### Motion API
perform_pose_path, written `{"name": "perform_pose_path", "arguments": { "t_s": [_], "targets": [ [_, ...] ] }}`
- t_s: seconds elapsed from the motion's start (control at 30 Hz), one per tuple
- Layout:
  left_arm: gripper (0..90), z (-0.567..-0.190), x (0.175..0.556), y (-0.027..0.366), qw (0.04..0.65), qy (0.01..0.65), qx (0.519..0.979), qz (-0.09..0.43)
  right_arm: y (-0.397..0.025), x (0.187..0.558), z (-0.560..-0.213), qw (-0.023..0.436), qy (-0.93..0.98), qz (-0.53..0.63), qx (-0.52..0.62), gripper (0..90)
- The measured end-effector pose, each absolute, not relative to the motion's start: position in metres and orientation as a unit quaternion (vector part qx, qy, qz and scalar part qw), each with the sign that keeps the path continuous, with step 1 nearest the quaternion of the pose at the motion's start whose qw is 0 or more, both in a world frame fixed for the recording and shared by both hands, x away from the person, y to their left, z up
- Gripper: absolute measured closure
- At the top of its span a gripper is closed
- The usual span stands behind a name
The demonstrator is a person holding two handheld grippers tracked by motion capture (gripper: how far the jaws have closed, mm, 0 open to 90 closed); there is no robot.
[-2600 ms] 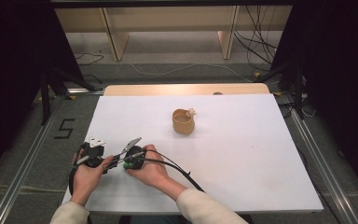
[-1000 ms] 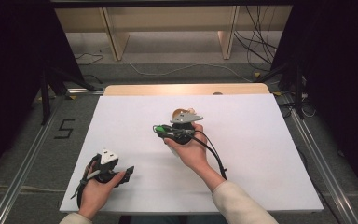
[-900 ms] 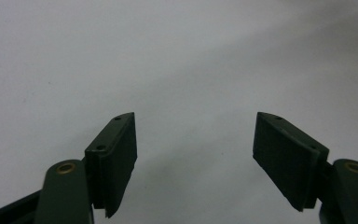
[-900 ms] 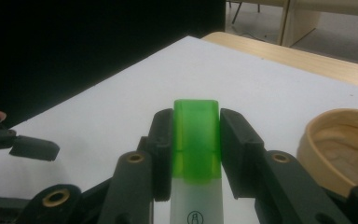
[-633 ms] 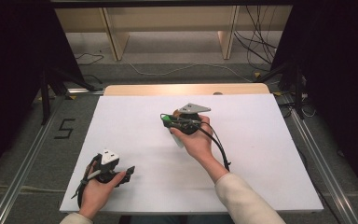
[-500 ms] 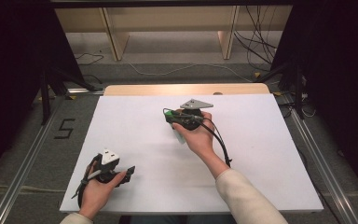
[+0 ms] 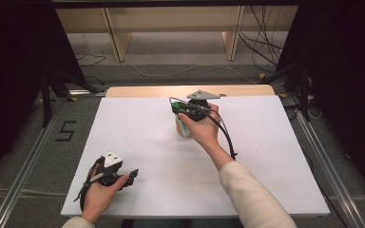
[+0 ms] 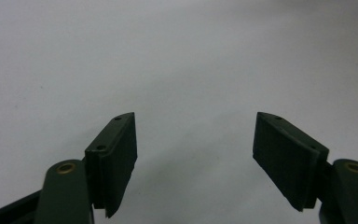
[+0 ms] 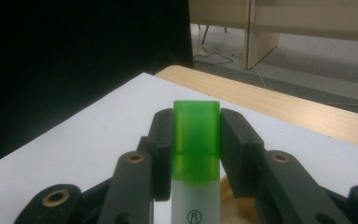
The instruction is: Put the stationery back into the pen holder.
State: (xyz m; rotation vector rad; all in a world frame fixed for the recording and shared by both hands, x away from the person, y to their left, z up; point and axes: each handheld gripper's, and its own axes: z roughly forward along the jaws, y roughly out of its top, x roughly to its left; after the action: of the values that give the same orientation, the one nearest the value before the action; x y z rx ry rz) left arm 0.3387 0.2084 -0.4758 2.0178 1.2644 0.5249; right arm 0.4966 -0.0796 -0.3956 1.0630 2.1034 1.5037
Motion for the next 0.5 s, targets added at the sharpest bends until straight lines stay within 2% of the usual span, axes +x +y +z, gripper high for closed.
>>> {"name": "perform_pose_path", "arguments": {
  "t_s": [0.5],
  "targets": [
    [30.6, -0.4757, 0.3388, 0.2084, 0.344, 0.486, 0.777, 0.203, -0.0804, 0.503, -0.3908, 0.178, 0.736, 0.531, 0.381, 67.2]
  ]
}}
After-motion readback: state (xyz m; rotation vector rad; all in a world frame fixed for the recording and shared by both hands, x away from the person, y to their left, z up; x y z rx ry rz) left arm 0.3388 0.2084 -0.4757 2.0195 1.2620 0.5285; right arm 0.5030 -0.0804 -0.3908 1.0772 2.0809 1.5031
